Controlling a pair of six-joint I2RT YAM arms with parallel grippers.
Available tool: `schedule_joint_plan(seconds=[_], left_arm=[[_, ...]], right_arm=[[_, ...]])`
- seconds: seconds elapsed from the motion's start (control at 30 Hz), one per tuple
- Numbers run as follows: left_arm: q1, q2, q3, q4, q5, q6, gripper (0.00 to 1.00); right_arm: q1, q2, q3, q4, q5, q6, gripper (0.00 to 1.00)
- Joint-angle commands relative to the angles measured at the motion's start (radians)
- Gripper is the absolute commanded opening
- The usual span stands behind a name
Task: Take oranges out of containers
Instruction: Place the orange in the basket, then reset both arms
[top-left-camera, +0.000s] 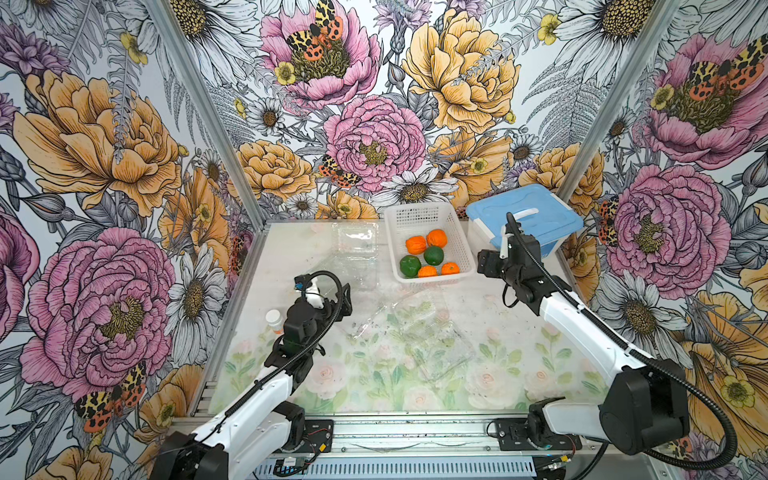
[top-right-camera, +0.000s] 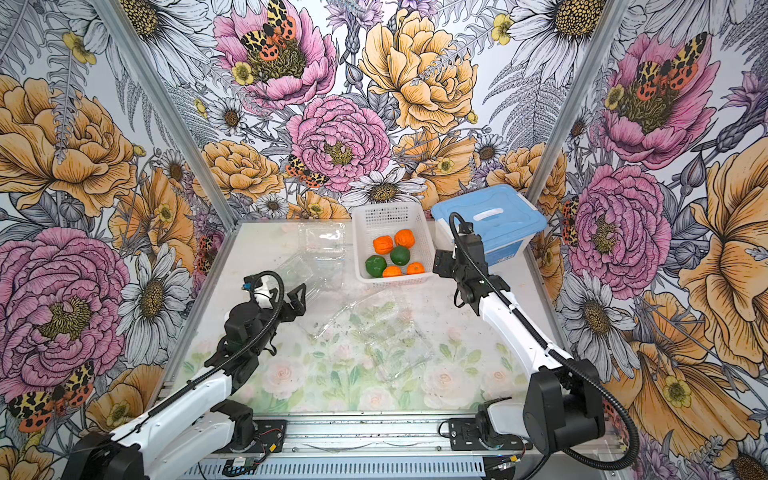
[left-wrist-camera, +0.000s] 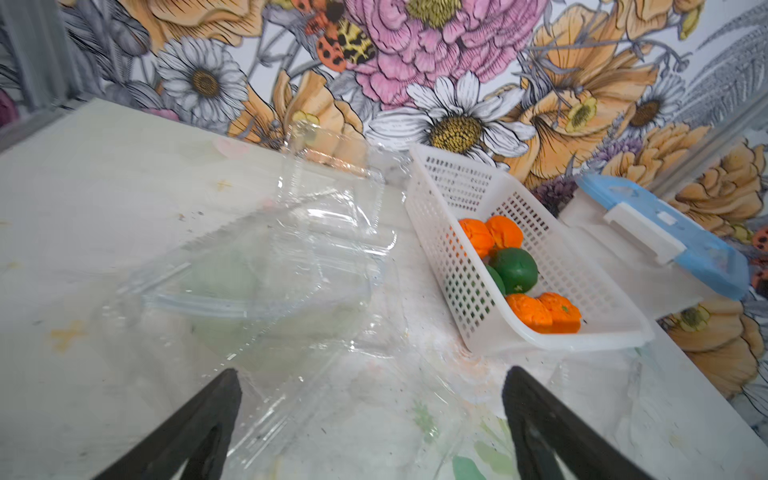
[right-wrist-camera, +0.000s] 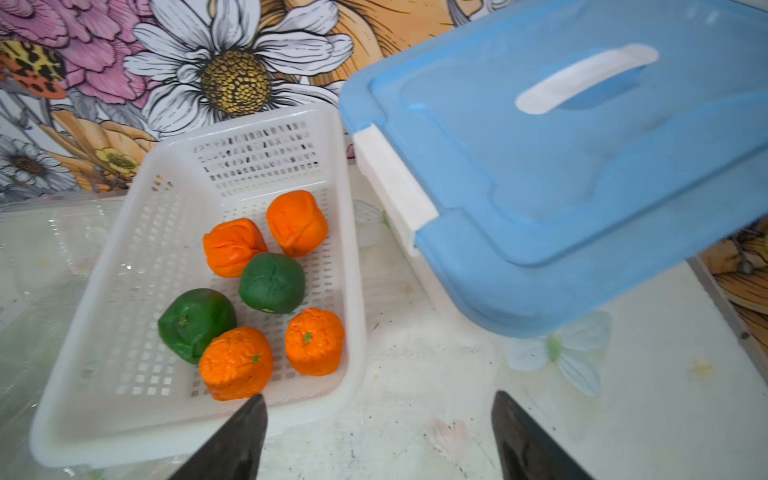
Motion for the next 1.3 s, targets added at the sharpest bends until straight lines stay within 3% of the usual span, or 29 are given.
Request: schedule_joint_plan(seconds=[0.0,0.07,0.2,0.3,0.43,0.57,0.63,0.77,0.87,0.93,1.03,1.07,1.27], left_arm=[[0.042,-0.075,-0.024,-0.021,-0.071,0.066,0.99],[0.078,-0.114,-0.041,-0.021,-0.117,0.068,0.99],[0.149,-0.134,-0.073,0.034,-0.09,0.069,0.99],[0.195,-0.106,-0.072,0.062,-0.09,0.075,0.99],[0.279,-0.03,-0.053,0.122,-0.008,0.075,0.99],[0.358,0.018,-0.051,0.171,0.044,0.07,0.99],[0.371,0.02,-0.06,0.171,0.021,0.083,0.99],[0.372,0.03,-0.09,0.183,-0.027,0.108,0.99],[0.372,0.042,-0.103,0.189,-0.033,0.111,0.99],[0.371,0.059,-0.108,0.205,-0.037,0.109,0.99],[0.371,0.109,-0.099,0.237,-0.034,0.109,0.99],[0.373,0.133,-0.091,0.244,-0.03,0.112,0.99],[0.374,0.252,-0.038,0.237,0.015,0.126,0.99]], right_arm=[[-0.027,-0.071,-0.138,0.207,0.089,-0.023,0.83],[-0.05,-0.11,-0.264,0.389,0.131,-0.048,0.83],[-0.096,-0.092,-0.446,0.672,0.172,-0.08,0.83],[-0.112,-0.042,-0.457,0.727,0.194,-0.129,0.83],[-0.135,0.003,-0.445,0.806,0.184,-0.184,0.83],[-0.179,0.041,-0.426,0.828,0.221,-0.201,0.83],[-0.202,0.041,-0.435,0.852,0.168,-0.189,0.83],[-0.215,0.023,-0.456,0.873,0.11,-0.196,0.83],[-0.219,0.008,-0.453,0.774,0.114,-0.186,0.83],[-0.232,0.07,-0.469,0.801,0.135,-0.152,0.83],[-0.268,0.179,-0.413,0.794,0.067,-0.136,0.83],[-0.264,0.193,-0.371,0.724,0.071,-0.132,0.83],[-0.257,0.174,-0.424,0.813,0.04,-0.155,0.83]])
